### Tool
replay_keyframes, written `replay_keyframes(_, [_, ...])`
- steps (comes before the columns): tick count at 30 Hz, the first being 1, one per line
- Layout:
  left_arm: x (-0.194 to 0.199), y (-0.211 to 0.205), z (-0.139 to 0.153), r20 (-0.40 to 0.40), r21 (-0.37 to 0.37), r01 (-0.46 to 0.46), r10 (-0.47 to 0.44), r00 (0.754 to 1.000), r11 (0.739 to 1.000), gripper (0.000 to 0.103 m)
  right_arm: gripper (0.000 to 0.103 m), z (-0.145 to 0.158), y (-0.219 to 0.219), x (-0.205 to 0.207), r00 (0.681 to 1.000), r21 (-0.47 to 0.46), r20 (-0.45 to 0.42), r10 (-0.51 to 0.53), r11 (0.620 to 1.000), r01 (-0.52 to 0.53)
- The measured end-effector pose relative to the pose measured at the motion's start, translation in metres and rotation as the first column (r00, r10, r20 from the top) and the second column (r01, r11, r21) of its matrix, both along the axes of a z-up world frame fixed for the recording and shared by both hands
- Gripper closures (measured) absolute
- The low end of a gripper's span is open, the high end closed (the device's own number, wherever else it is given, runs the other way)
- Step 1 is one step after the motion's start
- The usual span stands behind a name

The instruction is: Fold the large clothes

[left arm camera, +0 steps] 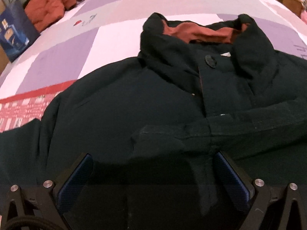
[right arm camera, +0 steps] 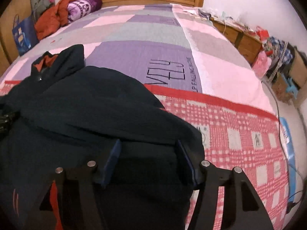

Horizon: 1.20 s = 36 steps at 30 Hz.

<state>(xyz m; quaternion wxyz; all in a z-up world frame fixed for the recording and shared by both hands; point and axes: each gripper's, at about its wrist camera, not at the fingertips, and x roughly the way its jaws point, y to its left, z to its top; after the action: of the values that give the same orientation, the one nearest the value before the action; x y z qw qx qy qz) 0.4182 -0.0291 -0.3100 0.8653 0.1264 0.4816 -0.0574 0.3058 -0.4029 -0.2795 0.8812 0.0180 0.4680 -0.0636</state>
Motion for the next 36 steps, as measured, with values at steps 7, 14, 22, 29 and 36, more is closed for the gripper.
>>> replay_keyframes(7, [-0.057,-0.038,0.030,0.077,-0.029,0.045,-0.043,0.996,0.999,0.000,0.038,0.022,0.044,-0.035,0.996,-0.099,0.069,-0.055,0.993,0.062])
replay_keyframes(14, [-0.100,-0.086,0.004,0.020,0.007,0.154,-0.154,0.988,0.988,0.001,0.026,0.023,0.130,-0.061,0.994,-0.176,0.092,0.057,0.984,-0.040])
replay_keyframes(22, [-0.085,-0.025,0.003,0.079,0.099,0.120,-0.129,0.989,0.988,0.000,0.015,0.004,0.020,-0.086,0.983,-0.140,0.013,-0.181,0.974,0.181])
replay_keyframes(29, [-0.081,0.043,0.007,0.043,0.018,-0.013,0.012,0.999,1.000,0.000,0.015,0.020,-0.007,-0.097,0.969,-0.186,0.008,-0.245,0.952,0.243])
replay_keyframes(36, [-0.098,0.077,0.020,0.061,-0.047,-0.040,0.043,0.997,0.998,0.000,0.014,0.051,0.061,-0.090,0.989,-0.135,0.099,-0.111,0.983,0.124])
